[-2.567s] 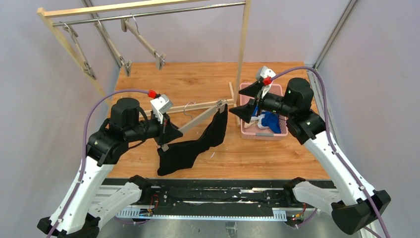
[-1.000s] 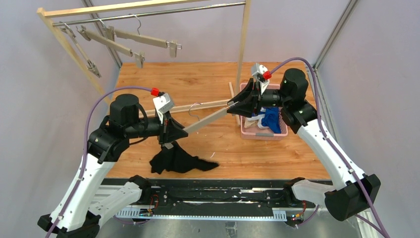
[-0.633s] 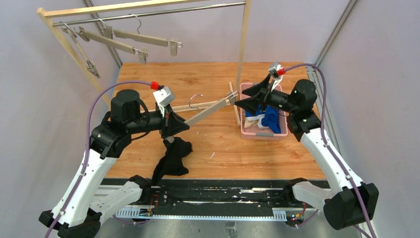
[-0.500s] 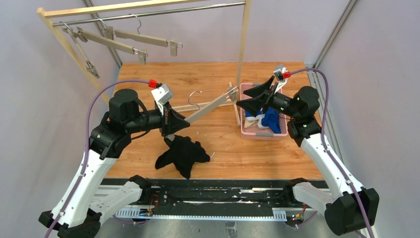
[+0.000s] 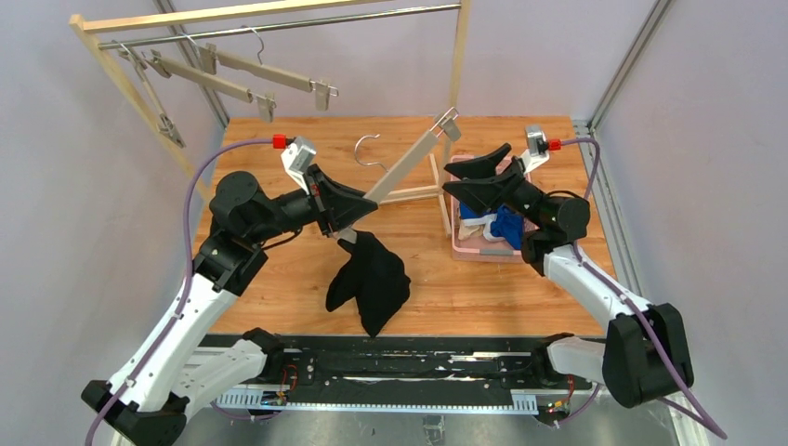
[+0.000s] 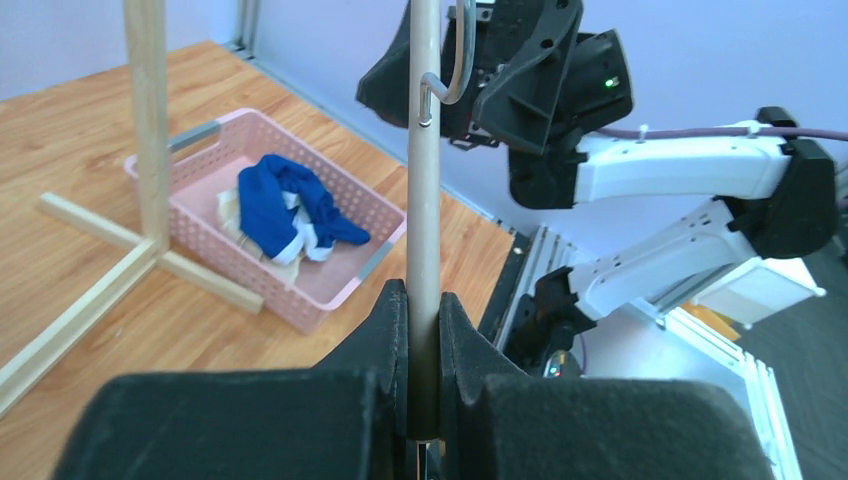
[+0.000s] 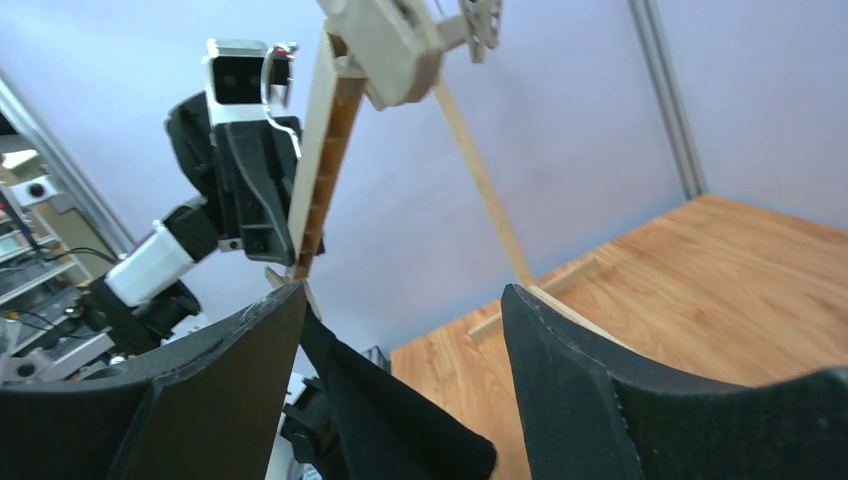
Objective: Remove the underwear clipped to the hanger
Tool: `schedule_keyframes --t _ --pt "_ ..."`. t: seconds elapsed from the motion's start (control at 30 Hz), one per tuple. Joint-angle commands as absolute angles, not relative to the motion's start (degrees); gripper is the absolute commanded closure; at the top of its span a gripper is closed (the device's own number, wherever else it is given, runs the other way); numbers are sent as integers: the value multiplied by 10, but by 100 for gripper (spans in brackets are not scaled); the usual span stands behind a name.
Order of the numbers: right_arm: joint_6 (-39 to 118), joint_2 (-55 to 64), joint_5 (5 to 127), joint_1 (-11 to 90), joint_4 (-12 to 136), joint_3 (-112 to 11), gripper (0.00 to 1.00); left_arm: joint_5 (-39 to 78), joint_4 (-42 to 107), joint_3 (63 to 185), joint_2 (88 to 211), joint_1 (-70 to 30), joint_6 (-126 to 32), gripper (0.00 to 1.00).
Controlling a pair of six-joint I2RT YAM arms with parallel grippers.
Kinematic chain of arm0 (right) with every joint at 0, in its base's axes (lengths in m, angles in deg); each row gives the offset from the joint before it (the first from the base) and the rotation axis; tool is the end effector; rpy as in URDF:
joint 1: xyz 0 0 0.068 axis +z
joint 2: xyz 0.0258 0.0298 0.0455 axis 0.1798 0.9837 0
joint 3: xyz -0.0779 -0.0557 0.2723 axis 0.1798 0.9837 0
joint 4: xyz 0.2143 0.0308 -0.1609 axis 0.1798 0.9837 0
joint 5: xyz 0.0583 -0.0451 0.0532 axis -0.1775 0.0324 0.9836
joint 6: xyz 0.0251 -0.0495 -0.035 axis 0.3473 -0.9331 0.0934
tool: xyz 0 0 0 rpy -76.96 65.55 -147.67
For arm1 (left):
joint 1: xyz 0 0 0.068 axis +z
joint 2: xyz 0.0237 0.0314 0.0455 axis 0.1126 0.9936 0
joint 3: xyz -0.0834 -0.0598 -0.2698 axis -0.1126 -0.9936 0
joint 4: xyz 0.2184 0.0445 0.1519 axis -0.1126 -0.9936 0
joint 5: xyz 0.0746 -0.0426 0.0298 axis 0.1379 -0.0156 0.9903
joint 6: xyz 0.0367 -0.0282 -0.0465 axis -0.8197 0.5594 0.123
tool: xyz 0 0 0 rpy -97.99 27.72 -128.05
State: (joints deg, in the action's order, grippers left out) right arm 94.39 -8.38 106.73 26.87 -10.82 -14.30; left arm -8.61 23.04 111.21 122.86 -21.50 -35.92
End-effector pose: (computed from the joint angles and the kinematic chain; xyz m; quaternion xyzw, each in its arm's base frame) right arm 0.2231 0.1062 0.3792 -0.2080 0.4736 0.6532 0.5529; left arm 0.1521 -0.1153 0.4366 0.2576 0.6401 -0.4873 0.5352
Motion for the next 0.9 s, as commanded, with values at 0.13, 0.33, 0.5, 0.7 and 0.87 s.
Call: schedule_keyframes --t 0.13,0.33,0.5,0.7,0.87 --pt "962 -39 1029 346 -233 -216 26 -75 385 1112 1272 -258 -293 100" --pt "958 -13 1018 357 -243 -251 26 -63 391 1115 1284 -266 -300 100" --pt "947 0 1001 366 -244 -269 26 -59 429 1096 1291 -273 -278 100" --pt "934 10 982 370 -243 -278 31 -48 460 1078 1288 -282 -261 100" --pt "931 19 974 375 -242 -290 48 -33 476 1065 1284 -289 -257 100"
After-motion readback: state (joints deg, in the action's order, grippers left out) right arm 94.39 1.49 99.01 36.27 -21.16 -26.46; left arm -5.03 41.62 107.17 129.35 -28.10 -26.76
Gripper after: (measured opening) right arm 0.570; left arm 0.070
